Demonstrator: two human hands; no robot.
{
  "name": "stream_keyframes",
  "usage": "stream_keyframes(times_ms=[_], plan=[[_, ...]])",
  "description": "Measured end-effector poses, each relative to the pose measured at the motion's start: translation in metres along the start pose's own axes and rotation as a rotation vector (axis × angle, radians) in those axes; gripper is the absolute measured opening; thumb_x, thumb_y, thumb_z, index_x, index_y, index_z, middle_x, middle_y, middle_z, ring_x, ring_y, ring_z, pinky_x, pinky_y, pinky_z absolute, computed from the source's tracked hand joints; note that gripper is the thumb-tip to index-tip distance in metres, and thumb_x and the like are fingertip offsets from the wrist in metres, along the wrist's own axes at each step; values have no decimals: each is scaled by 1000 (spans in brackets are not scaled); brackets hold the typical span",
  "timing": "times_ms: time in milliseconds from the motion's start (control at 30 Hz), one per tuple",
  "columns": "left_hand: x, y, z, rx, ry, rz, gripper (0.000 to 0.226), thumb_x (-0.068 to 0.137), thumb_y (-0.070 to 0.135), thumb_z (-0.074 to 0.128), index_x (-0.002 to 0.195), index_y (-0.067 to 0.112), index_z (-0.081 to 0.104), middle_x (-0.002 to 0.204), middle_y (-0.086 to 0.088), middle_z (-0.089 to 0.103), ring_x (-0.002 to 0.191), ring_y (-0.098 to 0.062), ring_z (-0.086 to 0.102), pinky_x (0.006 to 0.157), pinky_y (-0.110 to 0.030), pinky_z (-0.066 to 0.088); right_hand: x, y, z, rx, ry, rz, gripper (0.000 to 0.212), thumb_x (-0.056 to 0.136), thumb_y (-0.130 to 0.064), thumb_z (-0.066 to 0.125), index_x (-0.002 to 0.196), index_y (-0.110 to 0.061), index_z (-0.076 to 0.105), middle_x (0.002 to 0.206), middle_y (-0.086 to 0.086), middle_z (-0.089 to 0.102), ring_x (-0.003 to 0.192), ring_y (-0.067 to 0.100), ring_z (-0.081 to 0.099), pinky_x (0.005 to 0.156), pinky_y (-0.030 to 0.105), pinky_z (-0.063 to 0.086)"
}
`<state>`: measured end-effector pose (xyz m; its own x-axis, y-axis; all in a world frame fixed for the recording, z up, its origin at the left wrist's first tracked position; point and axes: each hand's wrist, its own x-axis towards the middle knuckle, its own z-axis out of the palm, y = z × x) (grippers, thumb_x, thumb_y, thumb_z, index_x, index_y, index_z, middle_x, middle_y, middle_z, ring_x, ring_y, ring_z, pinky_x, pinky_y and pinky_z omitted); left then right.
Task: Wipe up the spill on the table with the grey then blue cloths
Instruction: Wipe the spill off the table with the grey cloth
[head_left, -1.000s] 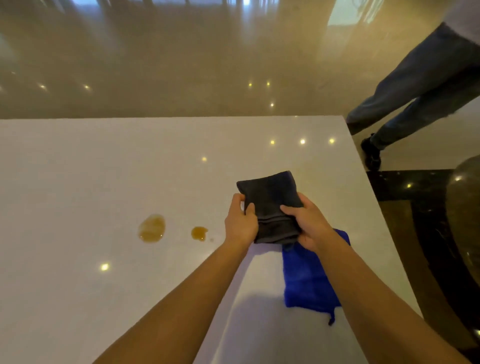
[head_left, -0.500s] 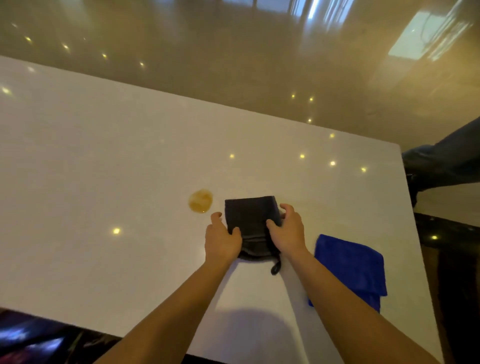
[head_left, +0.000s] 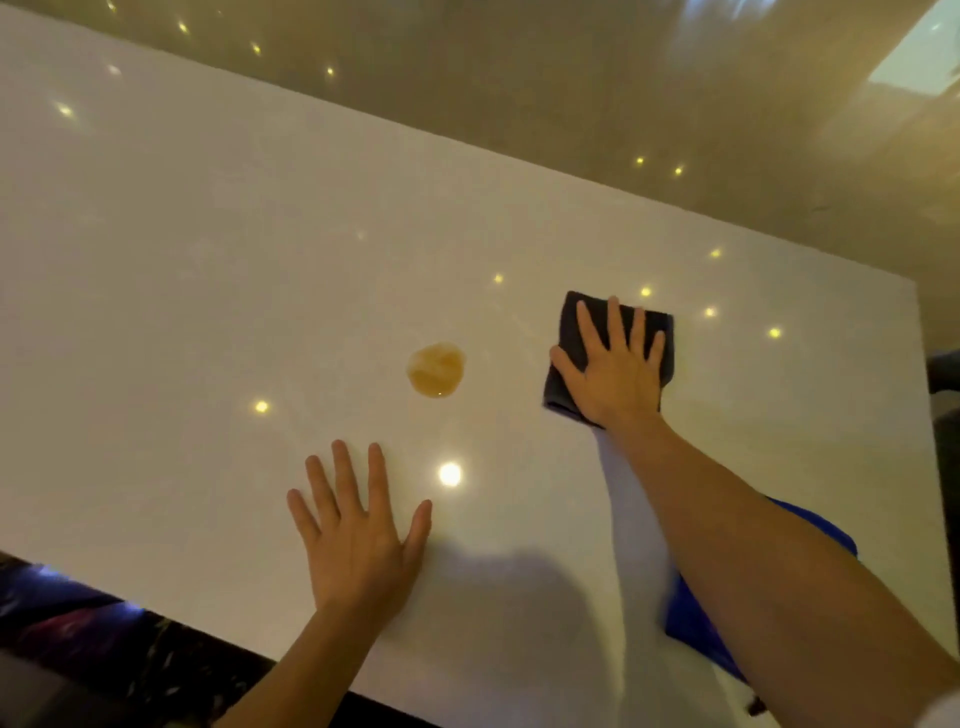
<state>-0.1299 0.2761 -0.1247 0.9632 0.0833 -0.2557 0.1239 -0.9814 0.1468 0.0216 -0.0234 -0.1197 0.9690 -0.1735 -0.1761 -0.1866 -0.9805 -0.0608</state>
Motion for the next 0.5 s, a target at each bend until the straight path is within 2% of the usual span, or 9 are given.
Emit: stream_keyframes(times_ms=[67, 200, 267, 333, 367, 400, 500], plan=[[1, -2, 2, 19, 5, 11, 86, 91, 72, 14, 159, 22, -2, 167, -18, -5, 151, -42, -14, 121, -63, 0, -10, -8, 2, 7, 57, -4, 73, 98, -68, 28, 162, -33, 18, 172, 9, 12, 155, 41, 8, 123, 64, 8], [0, -4, 0, 25, -21, 19, 87, 90, 74, 10, 158, 22, -9, 166, -16, -13, 150, -39, -20, 121, -63, -1, -122, -35, 31, 33, 67, -443, 74, 94, -65, 40, 160, -35, 26, 168, 11, 25, 154, 43, 16, 119, 66, 19], [0, -3, 0, 48, -24, -5, 88, 89, 76, 6, 156, 24, -15, 165, -14, -20, 149, -38, -24, 121, -62, -1, -164, -35, 45, 17, 19, -671, 75, 93, -66, 42, 160, -39, 22, 169, 8, 22, 155, 41, 12, 121, 65, 14], [1, -2, 0, 49, -25, -13, 88, 88, 76, 6, 156, 24, -16, 165, -13, -20, 149, -38, -24, 121, -62, 0, -144, -19, 39, -12, -25, -859, 73, 95, -67, 40, 160, -43, 18, 171, 4, 19, 157, 38, 9, 125, 59, 6], [1, -3, 1, 44, -22, -12, 88, 89, 76, 7, 156, 24, -14, 165, -14, -18, 150, -38, -22, 121, -63, 1, -119, -11, 33, -40, 2, -883, 71, 95, -65, 40, 160, -44, 19, 171, 3, 20, 157, 36, 10, 125, 58, 6], [2, -4, 1, 44, -16, -8, 88, 89, 75, 9, 157, 24, -12, 166, -15, -14, 150, -39, -20, 121, -63, 1, -93, -4, 26, -45, 33, -808, 69, 96, -64, 40, 159, -43, 22, 170, 2, 22, 157, 35, 12, 125, 59, 9], [0, -5, 3, 44, -4, 4, 86, 91, 73, 13, 158, 24, -6, 167, -16, -7, 151, -40, -15, 121, -63, 3, -21, 10, 1, -6, 79, -291, 65, 99, -63, 36, 159, -38, 27, 170, 5, 21, 156, 37, 16, 123, 61, 14]])
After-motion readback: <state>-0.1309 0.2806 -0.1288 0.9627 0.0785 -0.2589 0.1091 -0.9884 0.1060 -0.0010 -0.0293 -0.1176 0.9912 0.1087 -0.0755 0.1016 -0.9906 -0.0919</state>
